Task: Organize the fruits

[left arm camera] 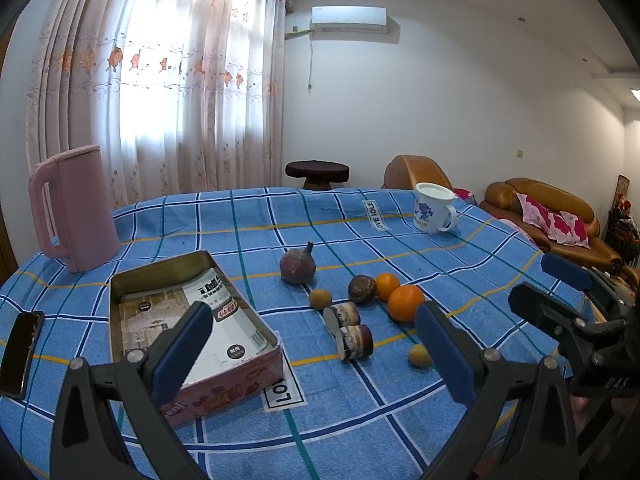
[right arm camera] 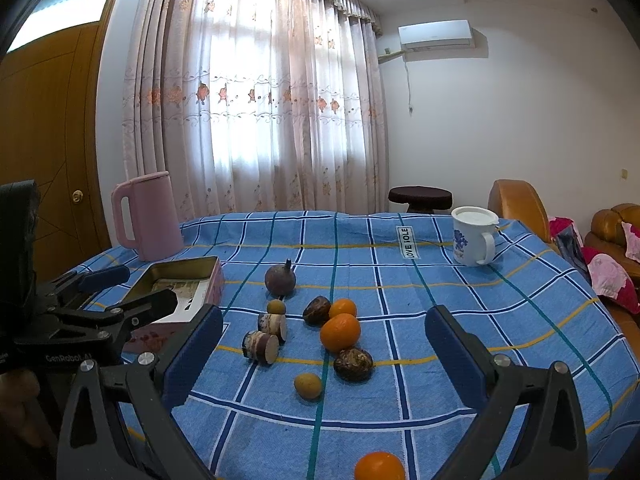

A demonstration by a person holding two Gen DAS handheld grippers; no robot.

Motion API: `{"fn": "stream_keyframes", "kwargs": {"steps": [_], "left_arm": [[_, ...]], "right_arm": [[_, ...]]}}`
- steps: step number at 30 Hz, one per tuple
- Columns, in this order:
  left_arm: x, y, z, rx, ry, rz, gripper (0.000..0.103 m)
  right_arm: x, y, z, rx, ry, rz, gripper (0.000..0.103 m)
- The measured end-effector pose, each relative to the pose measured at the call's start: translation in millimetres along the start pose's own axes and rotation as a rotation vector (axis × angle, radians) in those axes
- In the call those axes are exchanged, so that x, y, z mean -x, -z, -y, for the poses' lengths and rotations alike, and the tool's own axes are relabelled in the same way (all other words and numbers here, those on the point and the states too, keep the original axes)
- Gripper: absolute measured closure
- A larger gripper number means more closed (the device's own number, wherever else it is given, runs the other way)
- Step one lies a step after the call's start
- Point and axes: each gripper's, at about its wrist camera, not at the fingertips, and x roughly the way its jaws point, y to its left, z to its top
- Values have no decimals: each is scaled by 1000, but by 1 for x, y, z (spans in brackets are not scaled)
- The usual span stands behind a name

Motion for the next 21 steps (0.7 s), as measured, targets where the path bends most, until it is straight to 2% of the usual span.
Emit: {"fn": "stream_keyframes", "kwargs": {"steps": [21], "left_arm": [[-1, 3, 0, 0, 2, -4, 0]], "right_arm": [[-4, 6, -2, -6, -12, -17, 1]]}}
